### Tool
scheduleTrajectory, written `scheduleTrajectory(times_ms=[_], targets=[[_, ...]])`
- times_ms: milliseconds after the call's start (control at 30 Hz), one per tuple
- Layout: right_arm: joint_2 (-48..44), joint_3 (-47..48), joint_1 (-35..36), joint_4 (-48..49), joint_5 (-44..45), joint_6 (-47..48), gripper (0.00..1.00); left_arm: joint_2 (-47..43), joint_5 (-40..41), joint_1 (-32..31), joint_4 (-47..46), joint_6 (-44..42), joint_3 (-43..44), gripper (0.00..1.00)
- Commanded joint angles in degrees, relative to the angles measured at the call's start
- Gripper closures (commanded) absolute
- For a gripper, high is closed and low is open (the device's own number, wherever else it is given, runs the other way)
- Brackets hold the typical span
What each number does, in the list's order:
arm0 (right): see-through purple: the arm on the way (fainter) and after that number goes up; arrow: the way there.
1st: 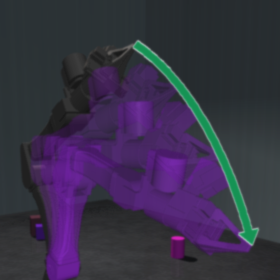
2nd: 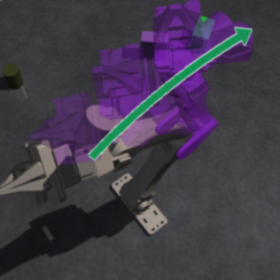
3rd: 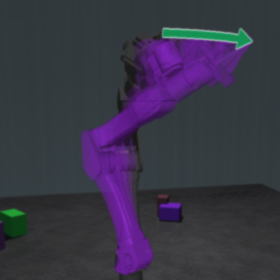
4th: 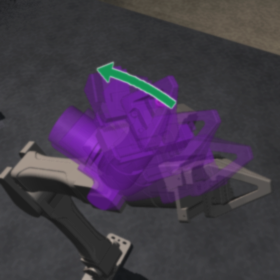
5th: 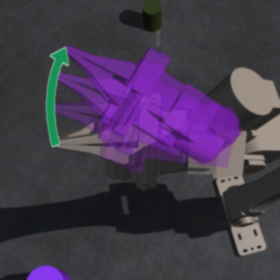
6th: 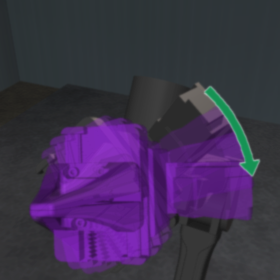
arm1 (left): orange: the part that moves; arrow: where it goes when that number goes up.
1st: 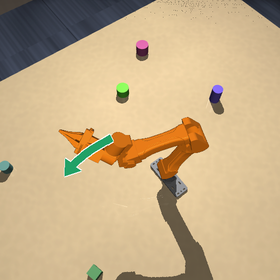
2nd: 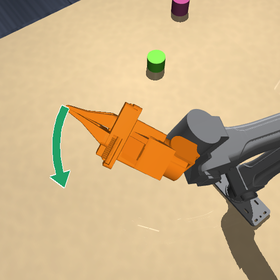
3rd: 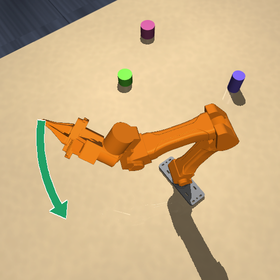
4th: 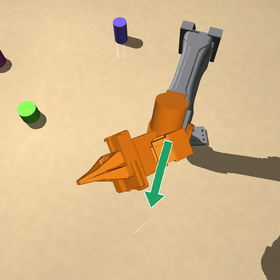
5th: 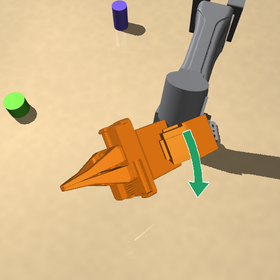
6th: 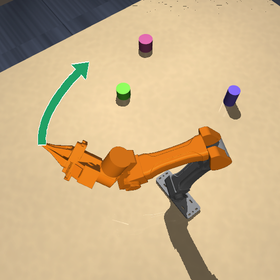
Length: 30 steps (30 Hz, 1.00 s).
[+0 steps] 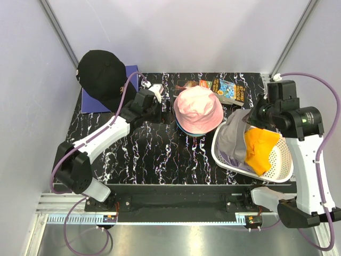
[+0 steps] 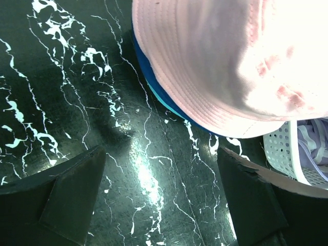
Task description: Stack the hats
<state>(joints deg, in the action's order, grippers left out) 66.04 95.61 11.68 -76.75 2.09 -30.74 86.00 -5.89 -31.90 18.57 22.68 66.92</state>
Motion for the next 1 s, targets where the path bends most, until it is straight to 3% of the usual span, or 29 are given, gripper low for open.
scheduleTrajectory(times_ms=[0,300,467,600,700,900,967], targets=[[-0.8,5.5,0.3,-0.5,1.5,-2.0,1.00,-1.9,0.8,-0.4,-1.5,0.6,-0.2,0.04],[1.5,17.0,0.4,14.4,-6.2,4.1,1.00,-2.7,-1.4,-0.4,-3.1,3.6,-1.8,0.01],[5.5,19.2,0.3,30.0,-16.0,4.2,1.00,-4.3,-0.4,-0.4,-2.2,2.9,-1.9,0.01],[7.3,15.1,0.3,46.6,-20.4,1.0,1.00,-6.6,1.8,-0.4,-2.1,2.8,-3.0,0.01],[11.0,13.3,0.9,63.9,-24.7,-4.5,1.00,-8.9,4.5,-0.4,-1.8,2.6,-4.3,0.01],[24.7,22.1,9.1,74.1,-26.2,-7.0,1.00,-13.2,9.2,-0.4,-1.3,2.5,-6.4,0.01],[27.4,20.7,9.8,76.3,-26.9,-8.9,1.00,-14.4,10.9,-0.4,-1.2,2.8,-7.0,0.01]])
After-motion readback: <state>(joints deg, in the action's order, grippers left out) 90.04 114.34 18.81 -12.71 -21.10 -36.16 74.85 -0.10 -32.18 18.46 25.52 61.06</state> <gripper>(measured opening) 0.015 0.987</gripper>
